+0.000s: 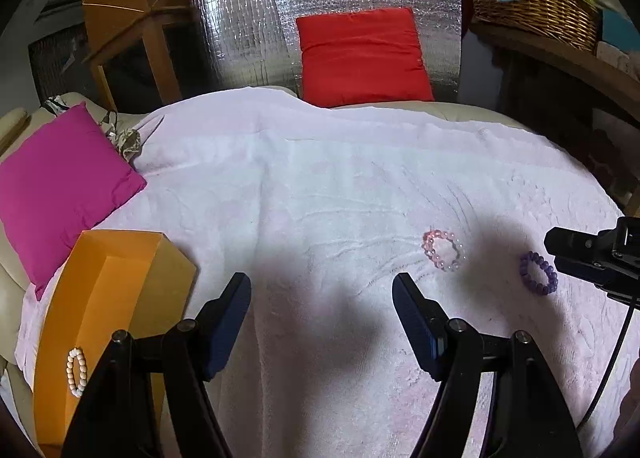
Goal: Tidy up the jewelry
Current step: 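Move both tools back over the remaining bracelets, then grasp the pink crystal bracelet with the left tool while the right tool grasps the purple bead bracelet, then lift both bracelets and carry them toward the orange box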
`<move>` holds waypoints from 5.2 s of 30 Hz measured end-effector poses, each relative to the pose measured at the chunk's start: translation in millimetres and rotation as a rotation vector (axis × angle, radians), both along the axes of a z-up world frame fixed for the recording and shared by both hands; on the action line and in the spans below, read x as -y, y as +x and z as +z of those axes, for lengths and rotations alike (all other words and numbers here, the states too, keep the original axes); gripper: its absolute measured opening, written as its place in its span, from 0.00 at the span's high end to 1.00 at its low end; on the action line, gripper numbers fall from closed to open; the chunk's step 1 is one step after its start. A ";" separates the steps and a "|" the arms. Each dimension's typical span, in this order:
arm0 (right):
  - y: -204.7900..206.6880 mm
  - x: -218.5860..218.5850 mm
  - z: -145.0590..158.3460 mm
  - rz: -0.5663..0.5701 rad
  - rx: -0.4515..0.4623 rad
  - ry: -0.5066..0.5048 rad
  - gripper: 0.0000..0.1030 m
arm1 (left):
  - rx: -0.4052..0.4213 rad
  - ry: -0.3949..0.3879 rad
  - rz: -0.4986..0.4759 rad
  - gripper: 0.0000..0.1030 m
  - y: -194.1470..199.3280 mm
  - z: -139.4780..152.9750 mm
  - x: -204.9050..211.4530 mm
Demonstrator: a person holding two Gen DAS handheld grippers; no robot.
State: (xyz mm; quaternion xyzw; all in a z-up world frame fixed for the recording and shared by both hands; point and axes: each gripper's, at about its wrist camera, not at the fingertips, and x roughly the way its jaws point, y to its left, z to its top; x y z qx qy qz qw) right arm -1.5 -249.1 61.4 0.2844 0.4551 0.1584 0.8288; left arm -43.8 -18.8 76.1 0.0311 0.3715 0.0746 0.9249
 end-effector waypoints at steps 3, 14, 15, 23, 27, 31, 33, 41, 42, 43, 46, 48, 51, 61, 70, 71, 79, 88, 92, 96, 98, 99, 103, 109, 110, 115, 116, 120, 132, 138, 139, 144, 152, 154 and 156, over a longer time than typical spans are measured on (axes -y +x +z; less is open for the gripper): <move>-0.4 5.0 -2.2 -0.007 -0.006 -0.003 0.66 | -0.005 0.004 -0.002 0.28 1.0 -1.7 1.7; -0.7 16.4 -5.0 -0.017 -0.021 -0.006 0.66 | -0.026 0.008 -0.021 0.28 5.6 -7.9 12.0; -0.4 18.5 -5.7 -0.021 -0.024 -0.005 0.66 | -0.029 0.008 -0.023 0.28 6.1 -8.7 12.4; 1.8 32.9 -8.8 -0.043 -0.040 0.005 0.66 | -0.076 0.016 -0.039 0.28 11.4 -18.6 17.9; 4.2 42.3 -14.0 -0.060 -0.063 0.020 0.66 | -0.133 0.018 -0.065 0.28 16.0 -29.9 23.6; 9.1 52.7 -22.1 -0.089 -0.107 0.035 0.66 | -0.155 0.023 -0.086 0.28 16.4 -35.3 28.0; 11.7 57.3 -25.2 -0.109 -0.129 0.040 0.66 | -0.158 0.019 -0.091 0.28 15.8 -35.8 27.6; 13.6 62.4 -33.1 -0.159 -0.182 -0.010 0.66 | -0.160 0.004 -0.071 0.28 12.6 -34.1 17.5; 14.1 62.4 -34.6 -0.165 -0.191 -0.016 0.66 | -0.160 0.003 -0.069 0.28 12.0 -34.2 16.2; 14.9 62.2 -36.6 -0.169 -0.198 -0.016 0.66 | -0.159 0.003 -0.068 0.28 11.1 -33.8 15.0; 17.1 60.3 -40.7 -0.176 -0.216 -0.014 0.66 | -0.158 0.003 -0.070 0.28 9.3 -33.3 11.8; 18.9 57.7 -44.3 -0.183 -0.224 -0.036 0.66 | -0.157 0.004 -0.067 0.28 8.2 -33.0 10.3; 24.2 55.1 -54.9 -0.189 -0.261 -0.064 0.66 | -0.156 -0.001 -0.064 0.28 8.6 -31.8 7.6; 25.3 40.8 -56.4 -0.170 -0.200 -0.181 0.80 | -0.147 -0.010 -0.063 0.28 9.0 -30.1 5.6; 26.6 43.0 -54.3 -0.127 -0.167 -0.195 0.87 | -0.158 -0.007 -0.069 0.28 15.0 -33.6 19.1; 27.4 42.2 -55.1 -0.121 -0.164 -0.194 0.87 | -0.159 -0.007 -0.070 0.28 15.6 -33.8 20.1; 31.5 45.8 -58.5 -0.087 -0.146 -0.189 0.86 | -0.171 -0.023 -0.073 0.28 23.2 -37.1 29.0; 28.6 30.9 -54.5 -0.037 -0.070 -0.296 0.89 | -0.193 0.012 -0.085 0.28 26.6 -47.2 39.6; 26.3 32.2 -50.4 -0.039 -0.067 -0.274 0.90 | -0.197 0.040 -0.072 0.28 25.3 -51.5 39.0; 23.0 39.8 -40.4 -0.047 -0.055 -0.208 0.90 | -0.221 0.004 -0.062 0.28 31.4 -51.7 36.8; 22.3 44.3 -37.2 -0.061 -0.058 -0.183 0.90 | -0.226 -0.047 -0.066 0.28 37.2 -49.3 35.8; 22.0 47.3 -36.7 -0.070 -0.066 -0.167 0.90 | -0.226 -0.058 -0.070 0.28 41.5 -48.0 37.1; 25.0 59.2 -39.5 -0.103 -0.107 -0.119 0.90 | -0.219 -0.097 -0.080 0.28 65.0 -47.1 46.4; 28.3 67.9 -42.2 -0.105 -0.131 -0.072 0.90 | -0.229 -0.192 -0.098 0.28 96.8 -60.2 64.6; 28.2 69.0 -43.3 -0.104 -0.132 -0.069 0.90 | -0.223 -0.193 -0.106 0.28 100.0 -62.2 68.8; 31.7 69.8 -47.7 -0.090 -0.149 -0.061 0.90 | -0.176 -0.172 -0.114 0.31 107.0 -69.3 75.6; 32.1 69.4 -47.7 -0.086 -0.150 -0.061 0.90 | -0.165 -0.167 -0.120 0.46 105.5 -69.7 75.4; 32.3 65.6 -46.7 -0.070 -0.144 -0.065 0.90 | -0.142 -0.121 -0.165 0.88 101.4 -66.0 75.0; 21.3 32.5 -35.6 0.026 -0.120 0.018 0.90 | -0.169 -0.122 -0.206 0.92 11.4 -48.9 30.5; 5.9 2.6 -32.3 0.109 -0.119 0.080 0.90 | -0.148 -0.109 -0.175 0.92 -18.7 -48.2 10.2; 4.1 -2.1 -33.6 0.113 -0.120 0.067 0.90 | -0.148 -0.104 -0.170 0.92 -19.0 -50.1 5.9; 7.2 -7.2 -44.2 0.083 -0.151 0.006 0.89 | -0.191 -0.101 -0.148 0.92 -12.3 -67.3 -9.2; 21.5 9.7 -66.8 -0.003 -0.260 0.013 0.87 | -0.205 -0.157 -0.157 0.92 -3.6 -73.0 -21.0; 22.9 10.3 -67.4 -0.019 -0.258 0.017 0.86 | -0.203 -0.151 -0.165 0.91 -3.0 -73.4 -20.3; 24.2 10.3 -69.0 -0.041 -0.263 0.036 0.83 | -0.199 -0.147 -0.172 0.91 -2.8 -73.8 -21.3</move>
